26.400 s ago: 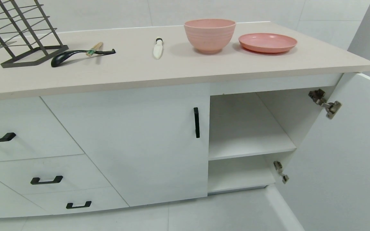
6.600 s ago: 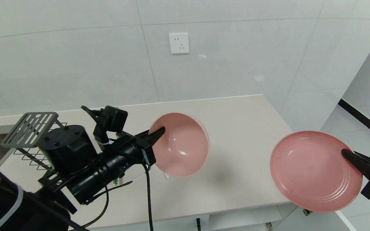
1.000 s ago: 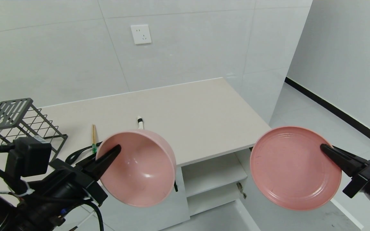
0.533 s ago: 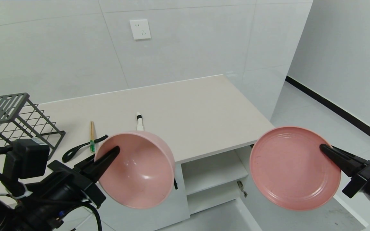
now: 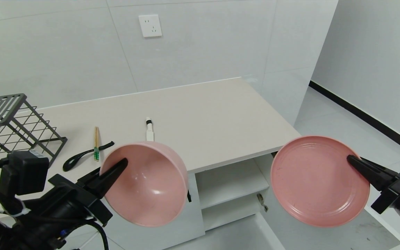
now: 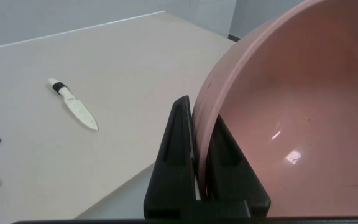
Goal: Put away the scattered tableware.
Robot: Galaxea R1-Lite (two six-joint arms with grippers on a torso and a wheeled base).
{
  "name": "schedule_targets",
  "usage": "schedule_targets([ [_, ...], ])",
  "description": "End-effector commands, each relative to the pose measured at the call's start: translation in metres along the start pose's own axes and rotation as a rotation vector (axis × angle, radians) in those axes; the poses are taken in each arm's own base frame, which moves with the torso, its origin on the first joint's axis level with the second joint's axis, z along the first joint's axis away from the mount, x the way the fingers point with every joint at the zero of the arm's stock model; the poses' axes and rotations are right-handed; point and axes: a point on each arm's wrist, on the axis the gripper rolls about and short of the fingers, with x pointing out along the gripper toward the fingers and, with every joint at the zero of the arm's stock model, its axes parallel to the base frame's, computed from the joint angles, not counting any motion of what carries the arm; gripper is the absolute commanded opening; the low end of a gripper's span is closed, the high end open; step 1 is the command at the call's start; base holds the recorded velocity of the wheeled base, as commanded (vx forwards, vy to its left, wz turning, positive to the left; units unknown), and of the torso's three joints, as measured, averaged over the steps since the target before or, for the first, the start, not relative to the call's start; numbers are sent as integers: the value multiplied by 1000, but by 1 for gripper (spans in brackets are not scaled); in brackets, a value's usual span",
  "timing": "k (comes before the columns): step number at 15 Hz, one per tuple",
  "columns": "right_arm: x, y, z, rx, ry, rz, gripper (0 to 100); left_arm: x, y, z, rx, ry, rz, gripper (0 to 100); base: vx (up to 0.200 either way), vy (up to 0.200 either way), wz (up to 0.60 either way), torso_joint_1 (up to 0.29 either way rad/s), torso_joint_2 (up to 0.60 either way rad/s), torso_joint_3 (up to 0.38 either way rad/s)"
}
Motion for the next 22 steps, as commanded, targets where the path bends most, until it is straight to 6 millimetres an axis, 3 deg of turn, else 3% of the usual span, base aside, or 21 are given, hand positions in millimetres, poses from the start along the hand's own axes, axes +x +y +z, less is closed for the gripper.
schedule_targets([
  [1,0,0,0,0,-2,0,0,0,0,0,0,1,-1,0,0,0,0,-203,388,183],
  [11,-1,0,2,-1,-9,-30,0,-1,0,0,-4,2,0,0,0,0,0,-160,318,156],
  [22,-1,0,1,0,-9,-27,0,-1,0,-1,-4,4,0,0,0,0,0,-256,500,238],
])
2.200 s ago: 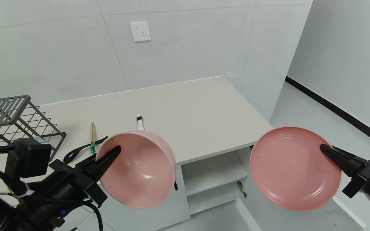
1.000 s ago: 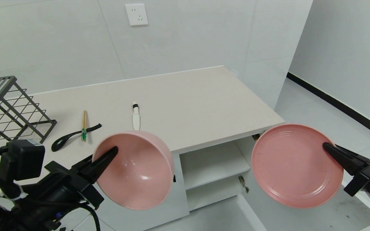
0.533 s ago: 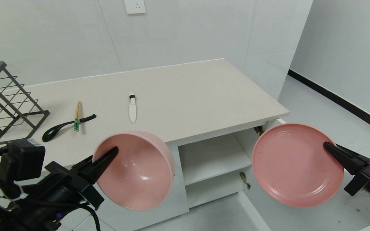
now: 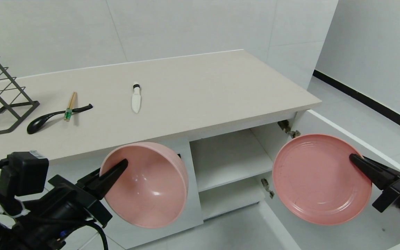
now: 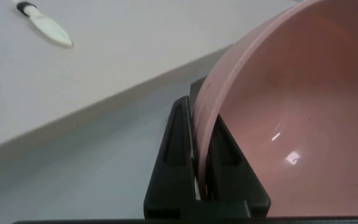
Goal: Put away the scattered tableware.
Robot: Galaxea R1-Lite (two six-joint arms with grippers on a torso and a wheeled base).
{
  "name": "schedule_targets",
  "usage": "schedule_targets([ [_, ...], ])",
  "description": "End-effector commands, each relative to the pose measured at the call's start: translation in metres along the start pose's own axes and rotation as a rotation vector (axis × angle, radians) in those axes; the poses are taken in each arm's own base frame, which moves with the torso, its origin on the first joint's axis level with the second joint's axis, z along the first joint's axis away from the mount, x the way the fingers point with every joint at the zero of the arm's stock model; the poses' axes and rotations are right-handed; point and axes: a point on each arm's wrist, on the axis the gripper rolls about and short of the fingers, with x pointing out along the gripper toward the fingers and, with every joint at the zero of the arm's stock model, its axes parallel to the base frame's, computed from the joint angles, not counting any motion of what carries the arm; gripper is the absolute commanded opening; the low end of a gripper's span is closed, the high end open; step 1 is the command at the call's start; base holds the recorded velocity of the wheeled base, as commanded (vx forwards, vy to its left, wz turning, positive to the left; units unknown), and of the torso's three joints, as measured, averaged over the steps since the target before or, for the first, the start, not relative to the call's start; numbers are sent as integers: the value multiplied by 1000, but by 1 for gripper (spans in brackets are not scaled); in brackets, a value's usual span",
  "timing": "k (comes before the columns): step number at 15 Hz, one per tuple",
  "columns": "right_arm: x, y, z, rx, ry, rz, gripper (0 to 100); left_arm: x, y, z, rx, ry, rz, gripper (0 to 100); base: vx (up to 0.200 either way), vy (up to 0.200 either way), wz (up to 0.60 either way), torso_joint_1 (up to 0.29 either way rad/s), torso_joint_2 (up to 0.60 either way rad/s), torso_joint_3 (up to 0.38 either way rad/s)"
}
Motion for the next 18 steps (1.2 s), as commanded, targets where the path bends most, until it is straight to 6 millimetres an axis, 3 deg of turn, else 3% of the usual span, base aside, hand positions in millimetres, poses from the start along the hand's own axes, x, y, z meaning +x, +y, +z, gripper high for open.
schedule_targets([
  [1,0,0,0,0,-1,1,0,0,0,0,-1,-1,0,0,0,0,0,-246,486,227],
  [13,-1,1,1,-1,-8,3,0,-4,0,-2,-1,9,0,0,0,0,0,-257,412,165],
  [18,7,5,-10,12,53,40,0,-4,0,-1,8,5,-2,0,0,0,0,-67,243,79],
])
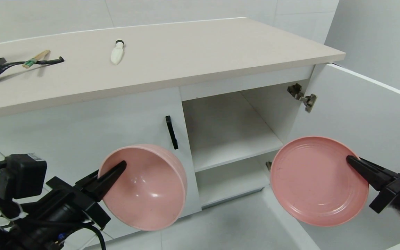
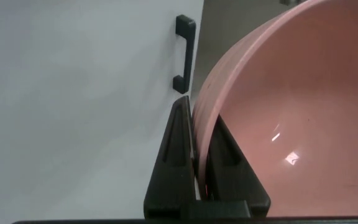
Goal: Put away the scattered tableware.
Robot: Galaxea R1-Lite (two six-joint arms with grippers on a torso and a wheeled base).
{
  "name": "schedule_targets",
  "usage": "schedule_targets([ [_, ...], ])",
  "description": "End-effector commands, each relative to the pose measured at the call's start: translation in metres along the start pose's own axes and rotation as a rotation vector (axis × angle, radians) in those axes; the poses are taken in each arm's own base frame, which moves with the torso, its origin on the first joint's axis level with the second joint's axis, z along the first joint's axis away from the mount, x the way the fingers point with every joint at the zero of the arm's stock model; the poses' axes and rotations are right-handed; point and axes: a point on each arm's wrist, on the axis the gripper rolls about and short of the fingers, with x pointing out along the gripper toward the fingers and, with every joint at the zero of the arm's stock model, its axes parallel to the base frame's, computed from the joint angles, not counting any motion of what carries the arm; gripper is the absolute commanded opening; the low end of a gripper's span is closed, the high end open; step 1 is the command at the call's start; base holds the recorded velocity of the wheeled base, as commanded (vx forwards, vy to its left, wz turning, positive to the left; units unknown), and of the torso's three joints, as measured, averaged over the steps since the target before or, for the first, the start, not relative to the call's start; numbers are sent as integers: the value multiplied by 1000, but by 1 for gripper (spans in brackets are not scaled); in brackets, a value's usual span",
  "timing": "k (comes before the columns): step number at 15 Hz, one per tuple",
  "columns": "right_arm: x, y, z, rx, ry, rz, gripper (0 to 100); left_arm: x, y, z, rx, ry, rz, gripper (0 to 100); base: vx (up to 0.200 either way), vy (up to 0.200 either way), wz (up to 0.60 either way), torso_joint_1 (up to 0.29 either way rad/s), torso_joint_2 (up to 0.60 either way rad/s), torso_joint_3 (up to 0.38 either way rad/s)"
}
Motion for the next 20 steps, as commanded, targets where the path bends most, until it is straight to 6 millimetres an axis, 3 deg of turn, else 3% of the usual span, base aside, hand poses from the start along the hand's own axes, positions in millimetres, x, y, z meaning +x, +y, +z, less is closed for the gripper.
schedule_targets([
  [1,7,7,-8,11,45,48,0,-1,0,-1,1,5,-1,0,0,0,0,-2,90,36],
  [6,32,23,-41,33,204,144,0,-12,-6,14,10,-75,-135,0,120,0,0,0,13,31],
  [10,43,31,-44,33,206,183,0,-15,-6,16,10,-92,-131,0,0,0,0,-2,1,13],
  [15,95,35,-49,30,147,193,0,-12,-6,13,7,-74,-129,0,0,0,0,0,0,0],
  [20,126,38,-63,29,137,199,0,-12,-2,14,18,-78,-106,0,80,0,0,0,0,2],
])
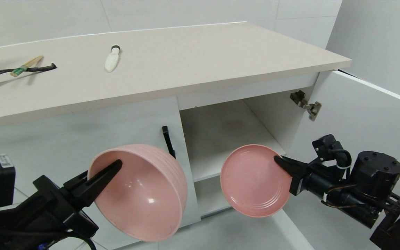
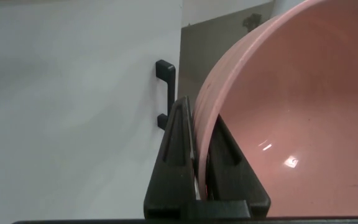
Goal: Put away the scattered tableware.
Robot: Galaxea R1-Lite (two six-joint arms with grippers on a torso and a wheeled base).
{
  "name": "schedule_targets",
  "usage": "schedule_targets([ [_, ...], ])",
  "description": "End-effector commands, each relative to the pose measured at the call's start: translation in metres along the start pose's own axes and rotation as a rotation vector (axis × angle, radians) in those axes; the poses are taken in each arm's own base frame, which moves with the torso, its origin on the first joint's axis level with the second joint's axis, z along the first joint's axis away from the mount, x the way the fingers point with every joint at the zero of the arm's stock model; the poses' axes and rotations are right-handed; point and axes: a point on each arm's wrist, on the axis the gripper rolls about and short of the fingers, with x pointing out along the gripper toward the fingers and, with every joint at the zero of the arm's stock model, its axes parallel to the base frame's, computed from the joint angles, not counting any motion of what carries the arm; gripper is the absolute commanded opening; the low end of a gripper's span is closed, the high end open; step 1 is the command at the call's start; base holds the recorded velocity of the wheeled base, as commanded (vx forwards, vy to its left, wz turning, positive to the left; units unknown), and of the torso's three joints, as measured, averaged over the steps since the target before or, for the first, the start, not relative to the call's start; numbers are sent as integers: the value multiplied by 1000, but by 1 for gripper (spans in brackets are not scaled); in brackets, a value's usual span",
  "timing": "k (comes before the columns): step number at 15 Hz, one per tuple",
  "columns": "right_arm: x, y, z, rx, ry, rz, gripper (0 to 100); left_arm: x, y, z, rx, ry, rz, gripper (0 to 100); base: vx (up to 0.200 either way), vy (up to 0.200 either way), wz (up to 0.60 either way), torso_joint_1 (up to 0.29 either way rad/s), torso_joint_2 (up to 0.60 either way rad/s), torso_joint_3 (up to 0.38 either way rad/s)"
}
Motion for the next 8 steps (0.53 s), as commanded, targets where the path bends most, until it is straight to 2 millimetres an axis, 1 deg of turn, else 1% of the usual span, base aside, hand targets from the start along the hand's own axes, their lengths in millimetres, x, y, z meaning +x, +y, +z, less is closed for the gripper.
schedule_targets([
  [1,10,-1,-9,4,20,2,0,0,1,0,15,-2,6,0,200,0,0,2,2,2],
  [3,11,-2,-12,5,28,0,0,-1,1,1,26,-6,6,0,0,0,0,0,0,0],
  [8,11,-3,-9,35,17,-5,0,0,1,0,83,1,3,0,0,0,0,0,0,0],
])
